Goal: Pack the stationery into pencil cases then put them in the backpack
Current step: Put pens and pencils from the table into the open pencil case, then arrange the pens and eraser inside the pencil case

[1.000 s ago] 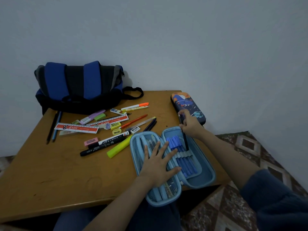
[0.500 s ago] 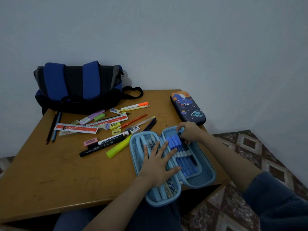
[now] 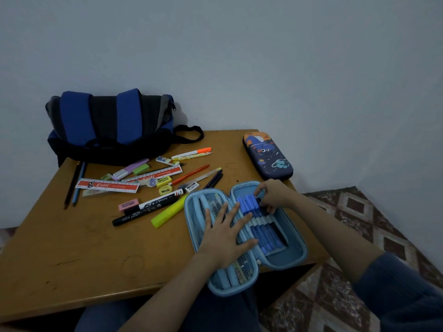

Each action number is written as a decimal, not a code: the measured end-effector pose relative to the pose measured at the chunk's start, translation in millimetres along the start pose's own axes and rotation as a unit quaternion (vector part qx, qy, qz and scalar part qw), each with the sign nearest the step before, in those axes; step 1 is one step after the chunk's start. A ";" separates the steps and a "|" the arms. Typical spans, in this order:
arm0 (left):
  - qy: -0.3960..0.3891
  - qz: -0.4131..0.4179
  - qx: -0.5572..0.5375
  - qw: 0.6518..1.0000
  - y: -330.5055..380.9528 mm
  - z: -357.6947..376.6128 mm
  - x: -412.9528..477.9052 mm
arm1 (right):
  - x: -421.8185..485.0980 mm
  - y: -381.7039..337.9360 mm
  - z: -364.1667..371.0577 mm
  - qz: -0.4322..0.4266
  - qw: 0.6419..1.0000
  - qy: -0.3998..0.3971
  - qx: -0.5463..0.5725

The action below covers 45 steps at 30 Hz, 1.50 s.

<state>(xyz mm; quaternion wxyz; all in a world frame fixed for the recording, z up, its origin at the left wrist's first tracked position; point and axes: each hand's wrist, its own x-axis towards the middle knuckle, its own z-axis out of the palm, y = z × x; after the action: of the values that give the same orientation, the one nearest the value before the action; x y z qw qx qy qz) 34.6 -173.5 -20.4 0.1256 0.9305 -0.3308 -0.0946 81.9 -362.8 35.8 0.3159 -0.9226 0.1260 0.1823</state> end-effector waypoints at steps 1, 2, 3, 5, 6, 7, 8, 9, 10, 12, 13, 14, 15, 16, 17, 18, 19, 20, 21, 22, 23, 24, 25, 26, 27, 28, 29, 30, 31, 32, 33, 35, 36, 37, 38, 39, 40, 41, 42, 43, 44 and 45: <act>-0.001 0.000 -0.001 1.000 -0.2 -0.2 0.0 | -0.4 0.2 0.5 -0.001 1.000 0.005 0.003; -0.001 0.000 -0.001 1.000 -0.3 -0.3 -0.1 | -0.6 0.5 1.0 -0.002 1.000 0.012 0.005; -0.002 -0.001 -0.001 1.000 -0.2 -0.5 0.1 | -1.0 1.2 1.4 -0.005 1.000 0.020 0.006; -0.006 -0.001 0.001 1.000 0.2 -0.8 -0.1 | -1.6 2.6 2.5 -0.012 0.999 0.042 0.004; -0.008 0.000 0.002 1.000 0.4 -1.0 0.0 | -1.6 3.5 3.4 -0.015 0.999 0.052 0.003; -0.009 0.000 0.001 1.000 0.4 -0.8 -0.2 | -2.1 4.1 4.7 -0.018 0.998 0.059 0.003; -0.009 0.000 -0.001 1.000 0.3 -1.1 -0.4 | -2.8 3.9 5.6 -0.021 0.998 0.063 0.000; -0.010 0.002 -0.001 1.000 0.5 -0.9 -0.2 | -3.1 4.4 6.1 -0.021 0.998 0.064 -0.001; -0.010 0.004 -0.002 1.000 0.4 -0.7 0.1 | -3.1 4.3 6.3 -0.021 0.998 0.062 -0.004; -0.012 0.006 -0.007 1.000 0.2 -0.3 0.2 | -4.1 2.9 5.7 -0.018 0.998 0.057 -0.010; -0.015 0.008 -0.010 1.000 -0.4 -0.9 0.3 | -4.5 2.0 5.1 -0.019 0.998 0.061 -0.013; -0.020 0.010 -0.011 1.000 -0.9 -2.2 0.2 | -4.4 1.2 4.3 -0.022 0.997 0.072 -0.015; -0.029 0.012 -0.013 0.999 -1.6 -3.7 0.0 | -4.4 0.5 3.7 -0.027 0.996 0.085 -0.017; -0.036 0.015 -0.019 0.999 -2.6 -6.3 -0.7 | -4.5 -0.4 3.5 -0.030 0.995 0.091 -0.020; -0.038 0.017 -0.033 0.999 -3.9 -9.2 -2.1 | -5.1 -1.3 3.6 -0.028 0.995 0.088 -0.027; -0.030 0.018 -0.054 0.998 -6.8 -13.7 -5.2 | -5.8 -3.1 4.4 -0.025 0.996 0.079 -0.036; -0.013 0.015 -0.081 0.996 -10.8 -18.3 -8.7 | -7.0 -4.0 5.0 -0.020 0.996 0.072 -0.045; 0.014 0.008 -0.111 0.994 -16.0 -23.5 -13.1 | -7.8 -4.8 5.5 -0.021 0.996 0.072 -0.052; 0.047 -0.003 -0.135 0.990 -23.2 -28.1 -18.3 | -8.4 -6.1 5.4 -0.026 0.995 0.082 -0.059; 0.081 -0.014 -0.149 0.985 -31.7 -32.6 -24.1 | -8.4 -7.6 4.8 -0.033 0.992 0.098 -0.068; 0.111 -0.028 -0.155 0.981 -42.4 -36.3 -30.5 | -8.8 -10.2 4.3 -0.042 0.989 0.114 -0.078; 0.135 -0.047 -0.156 0.977 -54.5 -40.3 -38.0 | -8.6 -14.4 4.3 -0.052 0.987 0.126 -0.086; 0.155 -0.070 -0.154 0.973 -67.0 -42.9 -44.4 | -9.7 -19.3 4.0 -0.058 0.986 0.130 -0.087; 0.175 -0.099 -0.148 0.968 -81.7 -45.8 -52.0 | -10.3 -26.5 4.9 -0.069 0.985 0.129 -0.087; 0.193 -0.132 -0.142 0.962 -98.7 -48.9 -60.7 | -9.6 -36.7 7.9 -0.081 0.985 0.127 -0.087; 0.205 -0.165 -0.137 0.955 -114.9 -51.1 -68.2 | -9.5 -46.3 11.0 -0.093 0.983 0.128 -0.088; 0.210 -0.198 -0.132 0.948 -130.8 -53.0 -75.7 | -9.8 -56.9 15.0 -0.103 0.982 0.129 -0.087; 0.209 -0.230 -0.125 0.942 -146.9 -54.3 -84.3 | -9.7 -68.3 20.2 -0.115 0.981 0.130 -0.081; 0.206 -0.260 -0.118 0.936 -162.3 -54.7 -93.5 | -9.0 -79.8 26.4 -0.129 0.980 0.132 -0.075; 0.200 -0.287 -0.110 0.930 -176.0 -54.1 -102.3 | -8.7 -91.1 32.2 -0.144 0.978 0.131 -0.073; 0.195 -0.310 -0.102 0.925 -188.1 -52.2 -110.7 | -8.8 -101.8 37.6 -0.162 0.976 0.127 -0.075; 0.182 -0.349 -0.079 0.916 -208.8 -46.8 -128.0 | -5.7 -127.6 51.6 -0.201 0.970 0.117 -0.074; 0.175 -0.355 -0.064 0.916 -213.5 -43.7 -131.8 | -4.8 -139.4 57.1 -0.217 0.967 0.117 -0.067; 0.175 -0.354 -0.053 0.917 -215.6 -41.6 -133.7 | -1.2 -150.9 63.3 -0.228 0.965 0.119 -0.058; 0.180 -0.352 -0.047 0.917 -217.3 -40.6 -134.8 | 4.1 -164.2 71.1 -0.236 0.963 0.122 -0.051; 0.188 -0.350 -0.045 0.917 -216.2 -40.6 -134.4 | 9.4 -176.0 79.1 -0.240 0.961 0.125 -0.047; 0.195 -0.348 -0.047 0.916 -214.7 -40.8 -133.7 | 13.8 -187.0 87.1 -0.246 0.960 0.126 -0.048; 0.203 -0.345 -0.050 0.915 -212.9 -41.4 -133.5 | 17.5 -197.3 95.2 -0.253 0.958 0.126 -0.051; 0.210 -0.345 -0.057 0.913 -214.1 -42.1 -134.8 | 22.6 -208.8 105.2 -0.262 0.955 0.126 -0.057; 0.215 -0.344 -0.063 0.912 -213.7 -42.6 -135.6 | 25.7 -217.7 113.6 -0.270 0.952 0.126 -0.066; 0.220 -0.342 -0.067 0.911 -213.4 -42.8 -136.4 | 28.2 -225.4 121.8 -0.278 0.949 0.127 -0.079; 0.224 -0.342 -0.067 0.910 -213.2 -43.3 -137.2 | 31.6 -232.2 130.0 -0.283 0.947 0.127 -0.088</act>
<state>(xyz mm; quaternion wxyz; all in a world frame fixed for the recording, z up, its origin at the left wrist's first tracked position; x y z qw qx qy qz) 67.3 81.4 -29.6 0.2188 0.9727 0.0514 0.0574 157.7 -106.3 51.9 0.2534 -0.9599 -0.1180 -0.0228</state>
